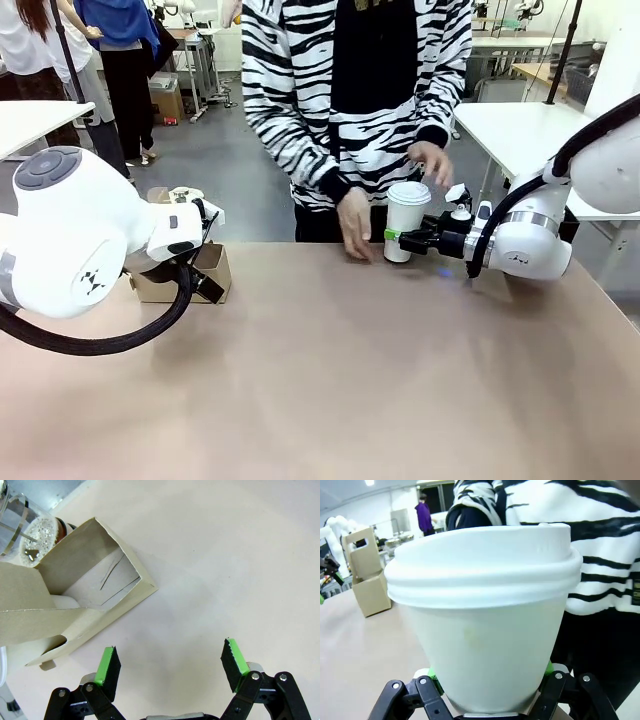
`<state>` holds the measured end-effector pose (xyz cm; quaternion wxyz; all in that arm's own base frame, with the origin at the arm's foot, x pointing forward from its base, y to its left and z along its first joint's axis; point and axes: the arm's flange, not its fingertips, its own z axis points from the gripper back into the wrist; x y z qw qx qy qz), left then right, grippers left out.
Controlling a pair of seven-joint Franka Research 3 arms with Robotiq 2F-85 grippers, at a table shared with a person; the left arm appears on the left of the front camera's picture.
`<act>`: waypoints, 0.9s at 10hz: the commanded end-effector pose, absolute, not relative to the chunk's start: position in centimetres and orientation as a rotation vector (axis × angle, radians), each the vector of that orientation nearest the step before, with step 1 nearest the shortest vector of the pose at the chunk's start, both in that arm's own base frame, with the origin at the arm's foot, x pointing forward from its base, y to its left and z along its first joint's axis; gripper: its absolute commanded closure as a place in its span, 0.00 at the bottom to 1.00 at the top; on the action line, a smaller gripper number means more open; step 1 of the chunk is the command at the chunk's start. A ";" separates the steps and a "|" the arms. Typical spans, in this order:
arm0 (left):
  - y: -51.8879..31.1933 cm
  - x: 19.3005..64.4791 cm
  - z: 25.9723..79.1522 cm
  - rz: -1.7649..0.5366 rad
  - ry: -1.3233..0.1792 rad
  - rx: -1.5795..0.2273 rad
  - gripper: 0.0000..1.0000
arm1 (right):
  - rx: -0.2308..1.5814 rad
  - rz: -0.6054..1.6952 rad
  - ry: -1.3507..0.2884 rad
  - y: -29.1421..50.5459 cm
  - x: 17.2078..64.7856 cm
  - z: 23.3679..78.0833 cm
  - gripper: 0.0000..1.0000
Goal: Pour a drink into a cup and package it in a carrier.
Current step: When a person places the Paper Cup Lid on the 600 ml Paper Cup , lift the 600 ml Paper Cup.
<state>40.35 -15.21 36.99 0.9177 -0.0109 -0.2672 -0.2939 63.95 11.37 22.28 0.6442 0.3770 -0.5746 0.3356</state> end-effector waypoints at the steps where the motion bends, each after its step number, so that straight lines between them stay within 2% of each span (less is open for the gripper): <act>1: -15.2 40.3 37.0 -0.604 -0.551 -0.025 0.00 | 0.857 0.766 -1.312 11.5 64.0 22.6 0.19; 9: -15.2 40.3 37.0 -0.604 -0.551 -0.025 0.00 | 0.857 0.766 -1.312 11.5 64.0 22.6 0.19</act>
